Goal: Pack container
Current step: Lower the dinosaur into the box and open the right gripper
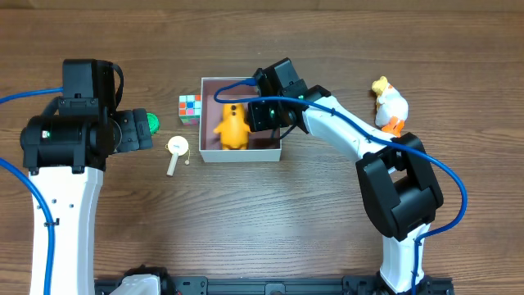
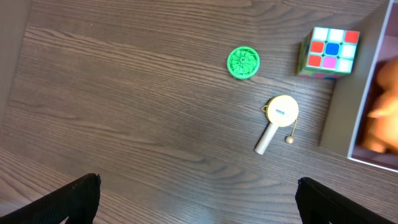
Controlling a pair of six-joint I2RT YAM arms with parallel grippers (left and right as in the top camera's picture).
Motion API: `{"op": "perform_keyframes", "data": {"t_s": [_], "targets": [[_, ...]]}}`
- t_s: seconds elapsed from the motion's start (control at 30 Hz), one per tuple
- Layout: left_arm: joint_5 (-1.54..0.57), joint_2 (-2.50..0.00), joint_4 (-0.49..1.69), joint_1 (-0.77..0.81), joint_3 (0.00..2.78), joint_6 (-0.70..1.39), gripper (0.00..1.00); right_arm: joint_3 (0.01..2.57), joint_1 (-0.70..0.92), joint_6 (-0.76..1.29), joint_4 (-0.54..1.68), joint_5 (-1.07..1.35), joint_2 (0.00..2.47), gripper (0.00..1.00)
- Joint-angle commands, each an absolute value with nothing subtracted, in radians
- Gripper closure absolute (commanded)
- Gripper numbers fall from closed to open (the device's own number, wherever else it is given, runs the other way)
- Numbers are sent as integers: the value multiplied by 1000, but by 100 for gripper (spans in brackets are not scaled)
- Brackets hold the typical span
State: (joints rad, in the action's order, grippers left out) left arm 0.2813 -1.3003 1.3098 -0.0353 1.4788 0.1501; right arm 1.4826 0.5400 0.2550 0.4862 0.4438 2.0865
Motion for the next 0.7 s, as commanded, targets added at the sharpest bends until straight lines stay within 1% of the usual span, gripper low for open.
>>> {"op": "perform_keyframes", "data": {"t_s": [0.0,0.17,0.33,0.5,0.67], "targets": [[295,-1305,1308,-40,1482,157,0,1488,547,232,445,588,2097,96],[295,-1305,1308,-40,1482,157,0,1488,543,232,406,658,2097,96],[295,-1305,1308,-40,1482,157,0,1488,522,236,418,613,2097,96],[295,-1305,1308,-40,1482,157,0,1488,449,239,511,514,2097,96],[295,-1305,1308,-40,1482,157,0,1488,369,236,605,506,2086,96]]}}
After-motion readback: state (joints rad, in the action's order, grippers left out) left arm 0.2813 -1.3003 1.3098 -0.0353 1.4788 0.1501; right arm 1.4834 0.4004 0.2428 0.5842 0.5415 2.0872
